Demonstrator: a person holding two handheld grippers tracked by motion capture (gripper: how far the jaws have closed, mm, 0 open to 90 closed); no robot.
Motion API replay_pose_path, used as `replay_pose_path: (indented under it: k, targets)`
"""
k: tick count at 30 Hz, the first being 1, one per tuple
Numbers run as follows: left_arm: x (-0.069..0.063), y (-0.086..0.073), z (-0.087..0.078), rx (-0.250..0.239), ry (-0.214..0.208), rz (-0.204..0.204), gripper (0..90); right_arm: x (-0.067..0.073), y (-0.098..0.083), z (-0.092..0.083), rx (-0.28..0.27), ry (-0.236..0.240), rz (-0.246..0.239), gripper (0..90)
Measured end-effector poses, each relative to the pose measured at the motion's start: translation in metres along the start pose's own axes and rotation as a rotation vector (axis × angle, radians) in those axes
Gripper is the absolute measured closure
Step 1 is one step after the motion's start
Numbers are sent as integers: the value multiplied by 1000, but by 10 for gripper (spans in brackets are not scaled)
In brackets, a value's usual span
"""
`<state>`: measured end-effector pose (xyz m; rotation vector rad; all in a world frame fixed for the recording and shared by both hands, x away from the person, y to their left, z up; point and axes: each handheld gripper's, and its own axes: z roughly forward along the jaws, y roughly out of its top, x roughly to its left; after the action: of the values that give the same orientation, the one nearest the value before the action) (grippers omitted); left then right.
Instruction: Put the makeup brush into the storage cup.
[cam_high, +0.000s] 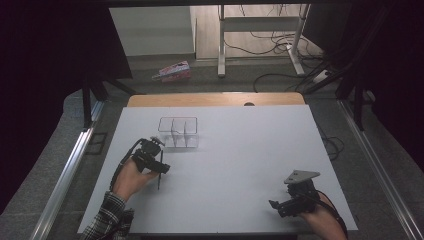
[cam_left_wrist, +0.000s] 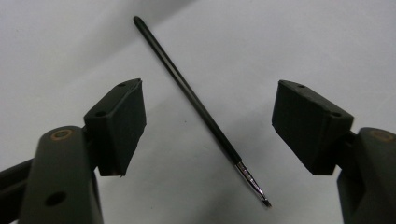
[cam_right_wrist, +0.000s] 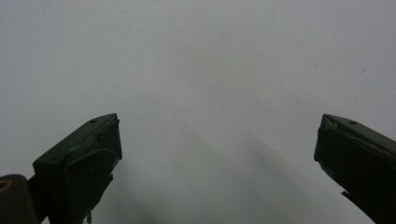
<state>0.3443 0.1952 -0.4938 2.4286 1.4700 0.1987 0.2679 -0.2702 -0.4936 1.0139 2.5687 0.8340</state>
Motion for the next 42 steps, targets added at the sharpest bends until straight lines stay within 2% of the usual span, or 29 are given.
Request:
replay_pose_path:
  k: [8,13,15,19,22,23,24,34,42]
  targets:
    - [2,-8,14,19,-20,-18,322,0,0,0,5,-7,0,3]
    - [3,-11,18,37,-27,-12,402,-2,0,-1,-4,-25,14,2]
    - [3,-12,18,28,-29,-20,419,-2,0,-1,-4,-23,15,2]
    - [2,-14,16,33,-29,-19,555,-1,0,-1,0,-19,6,2]
    - [2,-15,14,47,-45,-14,738,-1,0,-1,1,-24,11,2]
    - [2,-15,14,50,-64,-31,790,-2,0,-1,-1,-26,11,2]
    - [2,-16,14,49,-72,-26,849,-2,0,-1,-1,-25,12,2]
    - [6,-22,12,3,-117,-39,858,-2,0,0,1,-18,9,2]
    - [2,-23,-8,-64,-143,-5,858,-1,0,0,5,-20,7,2]
